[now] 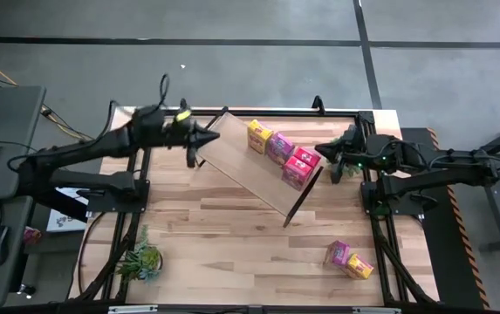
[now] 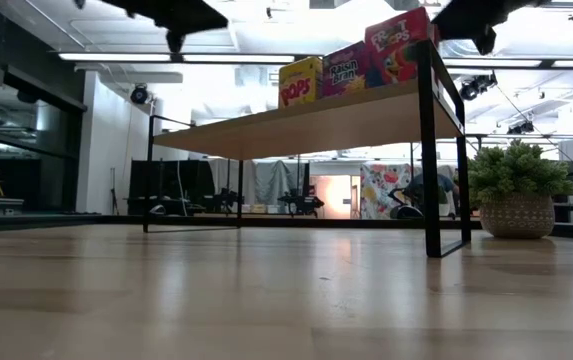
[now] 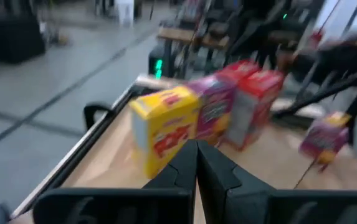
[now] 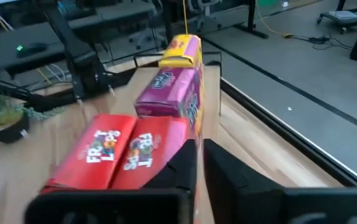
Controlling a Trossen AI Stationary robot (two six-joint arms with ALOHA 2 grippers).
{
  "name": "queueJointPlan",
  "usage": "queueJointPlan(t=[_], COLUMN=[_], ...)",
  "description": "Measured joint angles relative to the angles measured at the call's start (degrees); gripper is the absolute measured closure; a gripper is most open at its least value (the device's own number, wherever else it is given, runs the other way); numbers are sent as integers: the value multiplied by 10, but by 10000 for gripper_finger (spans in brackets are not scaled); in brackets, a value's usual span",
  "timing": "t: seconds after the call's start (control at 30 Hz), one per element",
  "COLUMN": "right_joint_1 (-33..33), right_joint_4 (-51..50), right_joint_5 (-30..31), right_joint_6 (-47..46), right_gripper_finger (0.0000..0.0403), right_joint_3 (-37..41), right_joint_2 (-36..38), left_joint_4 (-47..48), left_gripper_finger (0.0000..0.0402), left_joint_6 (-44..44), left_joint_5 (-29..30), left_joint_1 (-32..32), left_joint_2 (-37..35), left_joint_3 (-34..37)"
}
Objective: Stack cereal on shelf
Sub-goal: Put the yellow cereal box on the shelf
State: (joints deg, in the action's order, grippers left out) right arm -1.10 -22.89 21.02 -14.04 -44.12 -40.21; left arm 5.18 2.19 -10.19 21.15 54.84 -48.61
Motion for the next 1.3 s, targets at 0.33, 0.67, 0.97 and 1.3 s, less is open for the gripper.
queueJointPlan(t=[0.33, 0.67, 0.97, 1.3], right_joint_1=[0, 68, 255, 498], right_joint_4=[-28, -195, -443, -539], right_joint_5=[-98, -257, -246, -192], right_joint_6=[-1, -210, -505, -834], right_gripper_finger=[176, 96, 96, 96], right_joint_3=[-79, -196, -259, -286], right_joint_2=[0, -55, -178, -273], left_joint_4=[-302, -326, -326, -326], left_gripper_finger=[402, 402, 402, 401], left_joint_6=[27, 27, 20, 12], left_joint_5=[77, 127, 158, 161], left_joint_1=[-128, -196, -232, -251], left_joint_2=[-103, -86, -54, -6], left_joint_3=[208, 220, 220, 220])
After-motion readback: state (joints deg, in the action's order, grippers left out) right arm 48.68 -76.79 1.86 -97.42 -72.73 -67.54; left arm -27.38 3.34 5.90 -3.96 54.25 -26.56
